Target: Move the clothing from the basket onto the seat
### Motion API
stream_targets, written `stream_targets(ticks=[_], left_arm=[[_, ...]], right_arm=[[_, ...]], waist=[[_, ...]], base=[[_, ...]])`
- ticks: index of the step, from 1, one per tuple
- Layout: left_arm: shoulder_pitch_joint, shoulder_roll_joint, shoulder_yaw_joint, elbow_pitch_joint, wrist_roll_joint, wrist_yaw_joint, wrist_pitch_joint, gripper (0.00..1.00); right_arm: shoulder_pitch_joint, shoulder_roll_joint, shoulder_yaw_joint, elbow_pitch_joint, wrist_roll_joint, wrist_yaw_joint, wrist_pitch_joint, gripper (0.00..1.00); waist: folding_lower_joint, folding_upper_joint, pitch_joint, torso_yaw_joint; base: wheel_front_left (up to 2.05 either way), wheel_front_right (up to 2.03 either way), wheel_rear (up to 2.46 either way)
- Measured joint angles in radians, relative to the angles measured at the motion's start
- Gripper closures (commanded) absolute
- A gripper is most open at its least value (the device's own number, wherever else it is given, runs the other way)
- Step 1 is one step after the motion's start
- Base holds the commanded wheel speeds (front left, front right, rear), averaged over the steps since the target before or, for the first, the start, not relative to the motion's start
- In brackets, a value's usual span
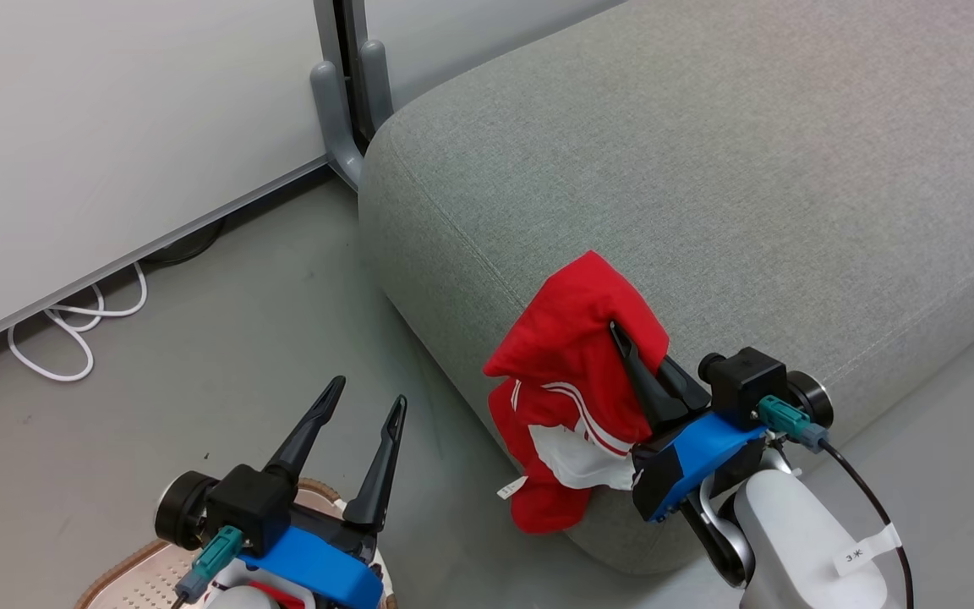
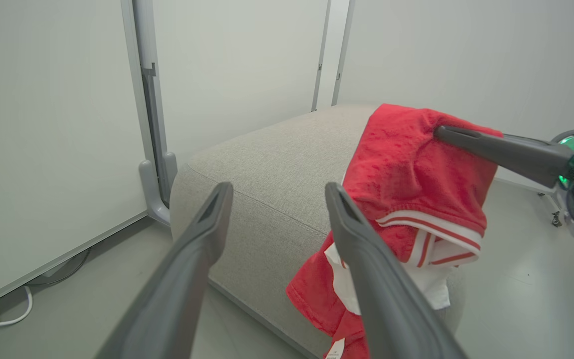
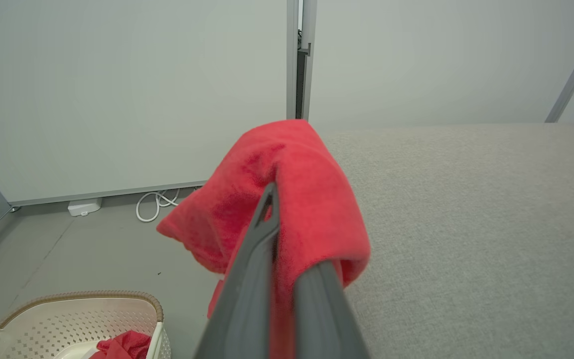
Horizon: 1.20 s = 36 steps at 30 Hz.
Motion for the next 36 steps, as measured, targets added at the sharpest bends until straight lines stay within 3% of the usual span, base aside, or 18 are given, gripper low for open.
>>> stream_targets(ticks=[10, 19, 23, 36], left_arm=[[0.001, 0.007, 0.031, -0.021, 0.006, -0.003, 0.0, 0.0], [-0.074, 0.058, 0.046, -0.095, 0.033, -0.003, 0.002, 0.0], [-0.108, 0.084, 0.045, -0.147, 0.034, -0.003, 0.017, 0.0], [-0.231, 0.182, 0.01, -0.318, 0.064, -0.003, 0.075, 0.0]], right_arm=[[-0.026, 0.0, -0.022, -0.031, 0.012, 0.0, 0.021, 1.0], [-0.285, -0.001, -0.195, -0.064, 0.046, 0.0, 0.031, 1.0], [-0.413, -0.009, -0.275, -0.08, -0.017, 0.0, 0.063, 1.0], [-0.729, -0.207, -0.562, -0.113, -0.051, 0.0, 0.141, 1.0]], waist=[[0.0, 0.0, 0.027, 0.001], [0.0001, 0.0, 0.161, 0.032], [0.0001, 0.0, 0.246, 0.059], [0.0002, -0.0001, 0.526, 0.169]], base=[[0.0, 0.0, 0.0], [0.0, 0.0, 0.0], [0.0, 0.0, 0.0], [0.0, 0.0, 0.0]])
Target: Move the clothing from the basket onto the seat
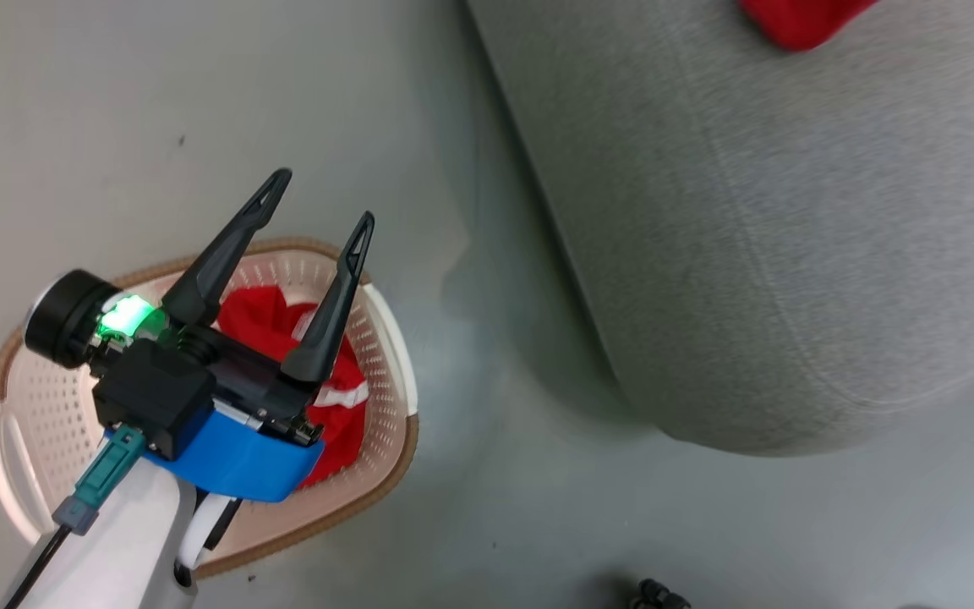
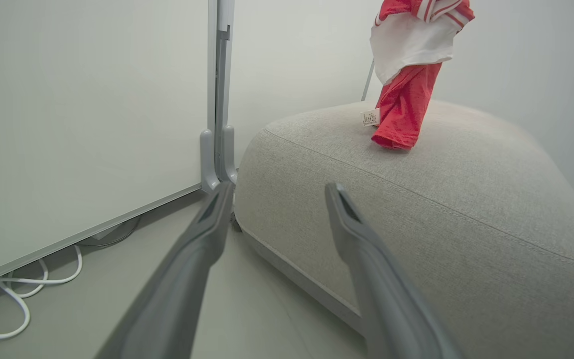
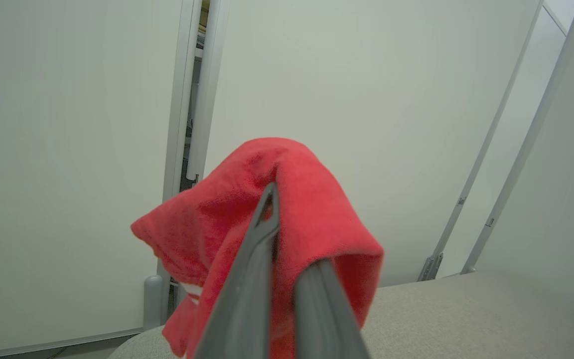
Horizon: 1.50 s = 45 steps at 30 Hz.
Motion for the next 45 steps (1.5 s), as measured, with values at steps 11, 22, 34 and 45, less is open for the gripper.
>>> stream_targets(ticks=[11, 22, 34, 45], left_arm=[[-0.088, 0.027, -0.062, -0.066, 0.031, 0.0, 0.014, 0.0], [-0.101, 0.019, -0.087, -0.022, 0.017, 0.0, -0.005, 0.0], [-0.057, -0.067, -0.078, 0.163, -0.043, 0.005, -0.072, 0.0], [0.1, -0.173, 0.013, 0.259, -0.072, 0.006, -0.075, 0.0]], right_arm=[[0.0, -0.072, -0.117, 0.223, -0.022, 0.0, -0.025, 1.0], [-0.011, -0.051, -0.166, 0.41, -0.075, 0.0, -0.075, 0.0], [0.123, -0.063, -0.064, 0.458, -0.12, 0.0, -0.124, 0.0], [0.328, -0.022, 0.047, 0.35, -0.108, 0.0, -0.148, 0.0]], waist=[[0.0001, 0.0, 0.166, 0.085], [-0.0001, -0.0001, 0.144, 0.107], [-0.0002, 0.0, -0.031, 0.143], [-0.0005, 0.0, -0.291, 0.172]], base=[[0.0, 0.0, 0.0], [0.0, 0.0, 0.0], [0.0, 0.0, 0.0], [0.0, 0.0, 0.0]])
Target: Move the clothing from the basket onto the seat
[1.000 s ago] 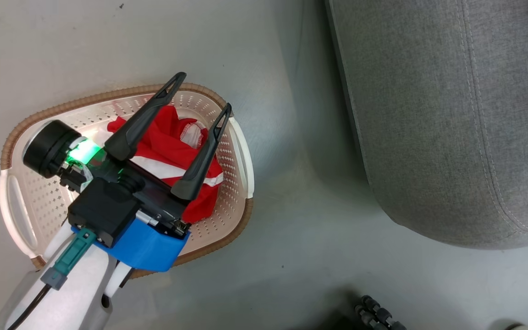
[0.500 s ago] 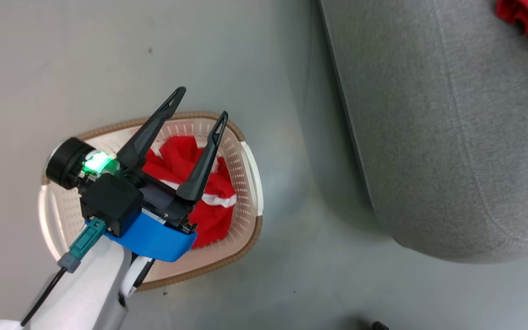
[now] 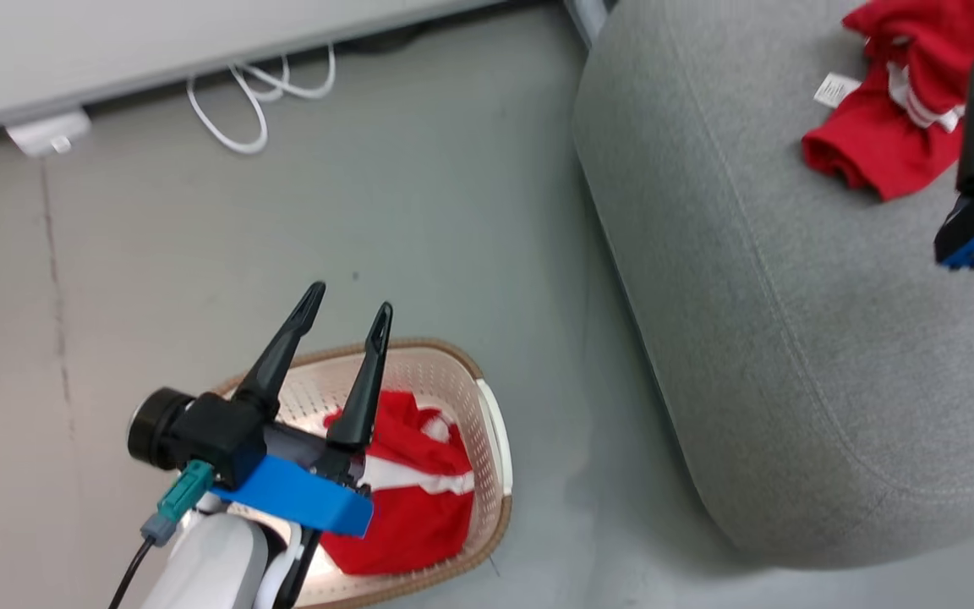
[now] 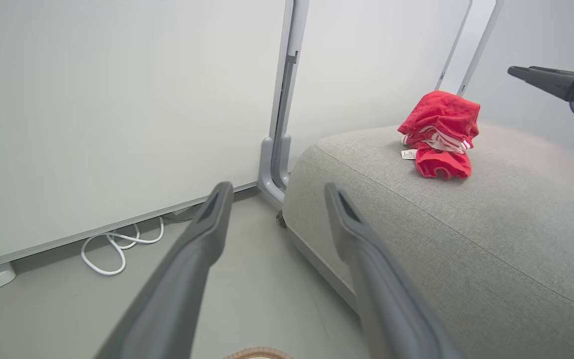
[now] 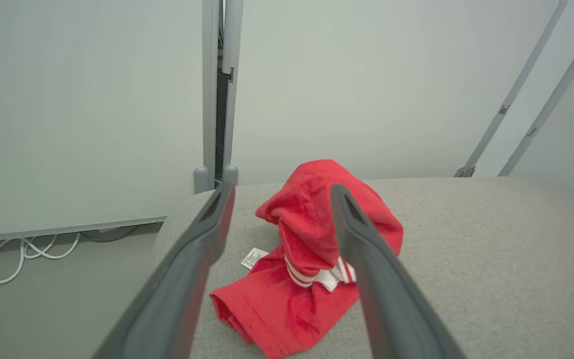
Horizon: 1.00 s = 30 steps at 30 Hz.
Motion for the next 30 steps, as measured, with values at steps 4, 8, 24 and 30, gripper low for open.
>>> stream_targets(ticks=[4, 8, 24, 30], left_arm=[[0.059, -0.03, 0.044, 0.021, 0.007, -0.001, 0.0, 0.0], [0.109, -0.053, 0.083, 0.034, 0.016, -0.001, 0.0, 0.0], [0.253, -0.088, 0.239, 0.067, 0.044, -0.003, 0.0, 0.0], [0.271, -0.097, 0.286, 0.085, 0.058, -0.006, 0.0, 0.0]], right_arm=[[0.1, 0.025, 0.048, -0.081, 0.027, 0.0, 0.0, 0.0], [0.226, 0.045, 0.079, -0.185, 0.06, 0.0, 0.02, 0.0], [0.662, 0.163, 0.081, -0.569, 0.04, 0.0, 0.104, 0.0], [0.721, 0.202, 0.095, -0.61, 0.018, 0.0, 0.108, 0.0]], waist=[[-0.0001, 0.0, -0.093, 0.016], [-0.0001, 0.0, -0.171, 0.038], [0.0, 0.0, -0.343, 0.167], [0.0001, 0.0001, -0.367, 0.206]], base=[[0.0, 0.0, 0.0], [0.0, 0.0, 0.0], [0.0, 0.0, 0.0], [0.0, 0.0, 0.0]])
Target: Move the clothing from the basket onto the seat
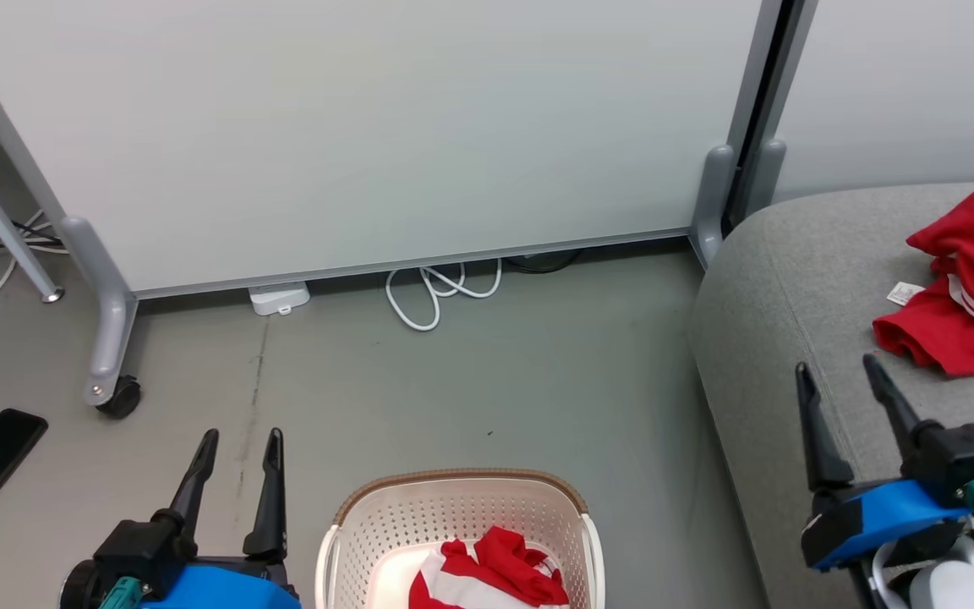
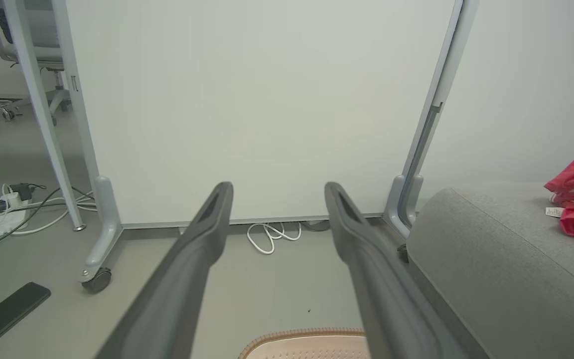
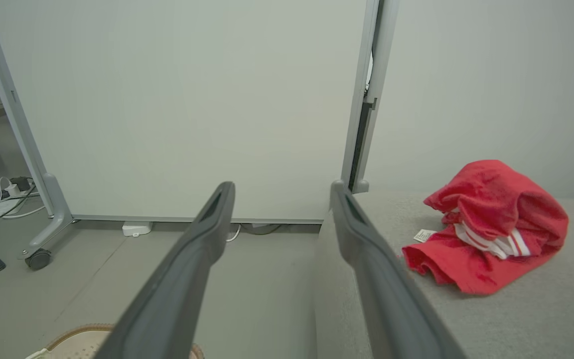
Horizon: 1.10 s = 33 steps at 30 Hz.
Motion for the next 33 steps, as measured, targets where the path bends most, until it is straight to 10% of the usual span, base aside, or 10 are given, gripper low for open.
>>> stream_targets(ticks=[33], left_arm=[[0.008, -0.016, 0.038, 0.056, 0.01, 0.0, 0.0, 0.0]], right_arm=[[0.08, 0.026, 0.069, 0.031, 0.014, 0.0, -0.019, 0.0]], waist=[[0.0003, 0.0, -0.006, 0.019]], base=[[0.0, 0.0, 0.0]])
